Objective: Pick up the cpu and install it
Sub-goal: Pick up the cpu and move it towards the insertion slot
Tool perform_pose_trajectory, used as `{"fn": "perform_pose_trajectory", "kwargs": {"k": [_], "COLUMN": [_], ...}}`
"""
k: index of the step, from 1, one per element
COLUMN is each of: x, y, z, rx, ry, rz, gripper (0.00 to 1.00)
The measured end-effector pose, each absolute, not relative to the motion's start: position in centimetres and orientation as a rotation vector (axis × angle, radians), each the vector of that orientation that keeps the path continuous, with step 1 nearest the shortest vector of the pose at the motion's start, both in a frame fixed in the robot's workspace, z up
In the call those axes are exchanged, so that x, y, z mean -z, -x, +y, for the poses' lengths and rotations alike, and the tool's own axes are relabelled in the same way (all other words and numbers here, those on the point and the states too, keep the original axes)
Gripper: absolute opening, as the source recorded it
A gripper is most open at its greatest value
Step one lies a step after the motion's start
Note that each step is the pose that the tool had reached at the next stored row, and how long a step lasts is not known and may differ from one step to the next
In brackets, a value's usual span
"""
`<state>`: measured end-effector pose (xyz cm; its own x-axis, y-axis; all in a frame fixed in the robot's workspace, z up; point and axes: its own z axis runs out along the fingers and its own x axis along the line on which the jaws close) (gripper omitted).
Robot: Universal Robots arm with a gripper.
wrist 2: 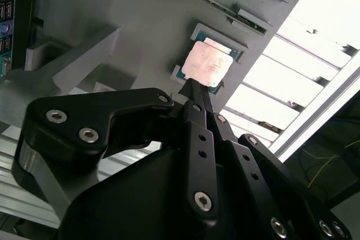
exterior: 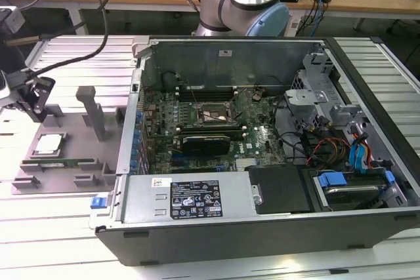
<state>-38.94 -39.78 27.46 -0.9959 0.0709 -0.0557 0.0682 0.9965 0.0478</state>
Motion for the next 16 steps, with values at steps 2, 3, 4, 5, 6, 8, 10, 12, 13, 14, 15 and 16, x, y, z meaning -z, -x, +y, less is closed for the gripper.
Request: {"fn": "perform_pose_trajectory", "kwargs": {"k": [2,3,4,5,6,8,10,12,13,14,15,16], "x": [-27.0,-26.9,-26.6,-26.4,-26.1,-25.7,-25.4,-25.1,-25.0,-24.9,-24.6,-24.2], "y": [39.0,39.0,39.0,39.0,39.0,39.0,39.0,39.0,39.0,39.0,39.0,39.0], "z": [-39.8,-39.8,-39.8,-39.8,-39.8,-39.8,-39.8,-39.8,-39.8,-39.8,-39.8,-39.8], "rx": [-0.071,-0.071,-0.071,-0.071,-0.071,-0.07,-0.069,-0.067,-0.067,-0.067,-0.066,-0.066], "ry": [-0.107,-0.107,-0.107,-0.107,-0.107,-0.108,-0.108,-0.109,-0.109,-0.11,-0.11,-0.11], "rz": [3.082,3.082,3.082,3.082,3.083,3.087,3.094,3.104,3.108,3.113,3.12,3.123], "gripper": [0.11,0.11,0.11,0.11,0.11,0.11,0.11,0.11,0.11,0.11,0.11,0.11]}}
